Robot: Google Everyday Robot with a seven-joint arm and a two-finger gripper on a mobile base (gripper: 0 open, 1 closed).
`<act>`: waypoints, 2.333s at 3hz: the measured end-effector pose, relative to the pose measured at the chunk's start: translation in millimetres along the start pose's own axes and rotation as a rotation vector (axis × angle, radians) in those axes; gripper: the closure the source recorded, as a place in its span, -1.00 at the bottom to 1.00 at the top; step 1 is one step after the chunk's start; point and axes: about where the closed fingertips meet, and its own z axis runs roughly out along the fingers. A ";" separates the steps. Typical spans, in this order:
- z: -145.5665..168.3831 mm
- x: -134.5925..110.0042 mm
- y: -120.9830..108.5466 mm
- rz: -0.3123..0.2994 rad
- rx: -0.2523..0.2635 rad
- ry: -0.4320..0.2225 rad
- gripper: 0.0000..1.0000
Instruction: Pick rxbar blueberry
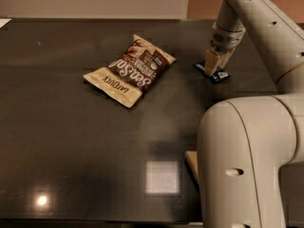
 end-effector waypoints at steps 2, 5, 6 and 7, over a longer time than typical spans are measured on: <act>-12.9 4.7 4.4 -0.009 -0.004 -0.018 1.00; -58.7 -2.1 34.6 -0.112 -0.029 -0.083 1.00; -82.0 -0.1 46.9 -0.143 -0.027 -0.109 1.00; -101.8 6.1 60.8 -0.175 -0.021 -0.118 1.00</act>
Offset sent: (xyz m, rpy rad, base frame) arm -0.0466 -0.0057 0.0285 0.0120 0.0847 0.0217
